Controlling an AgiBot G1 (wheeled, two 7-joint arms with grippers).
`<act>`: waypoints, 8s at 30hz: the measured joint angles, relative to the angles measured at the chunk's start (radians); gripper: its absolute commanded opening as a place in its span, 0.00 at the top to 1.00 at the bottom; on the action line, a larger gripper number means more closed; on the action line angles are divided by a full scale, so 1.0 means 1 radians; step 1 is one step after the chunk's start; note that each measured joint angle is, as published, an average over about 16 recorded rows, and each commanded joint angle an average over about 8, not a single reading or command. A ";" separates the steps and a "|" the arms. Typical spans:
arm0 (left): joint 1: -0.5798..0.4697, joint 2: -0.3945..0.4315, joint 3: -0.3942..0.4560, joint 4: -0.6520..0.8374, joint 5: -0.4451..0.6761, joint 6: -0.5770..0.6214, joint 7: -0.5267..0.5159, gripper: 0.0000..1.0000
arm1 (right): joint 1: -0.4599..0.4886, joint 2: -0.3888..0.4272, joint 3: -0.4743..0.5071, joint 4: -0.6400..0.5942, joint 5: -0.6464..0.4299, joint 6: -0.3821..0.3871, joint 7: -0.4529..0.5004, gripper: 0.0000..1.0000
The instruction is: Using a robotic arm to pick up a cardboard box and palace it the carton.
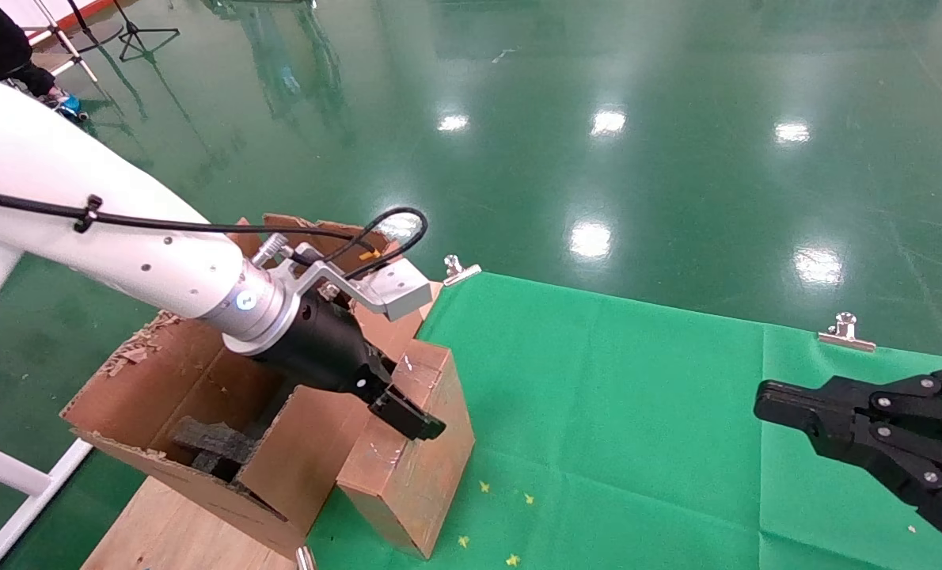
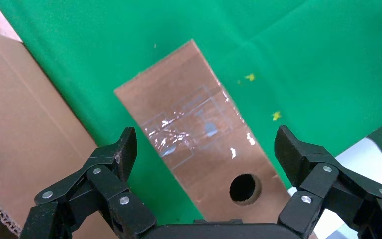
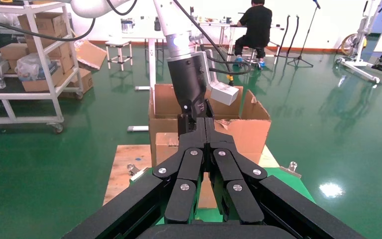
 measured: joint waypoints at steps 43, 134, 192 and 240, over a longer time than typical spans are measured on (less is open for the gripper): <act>-0.110 -0.108 -0.121 0.060 -0.119 -0.093 0.194 1.00 | 0.000 0.000 0.000 0.000 0.000 0.000 0.000 0.00; -0.080 -0.064 -0.106 1.051 0.109 -0.421 0.796 0.00 | 0.000 0.001 -0.002 -0.001 0.002 0.001 -0.001 0.00; 0.312 -0.164 -0.465 0.405 -0.596 -0.158 1.032 0.00 | 0.001 0.001 -0.003 -0.002 0.002 0.001 -0.002 0.00; 0.633 -0.151 -0.681 0.066 -1.011 -0.055 1.162 0.00 | 0.000 0.001 -0.003 -0.002 0.003 0.002 -0.002 0.00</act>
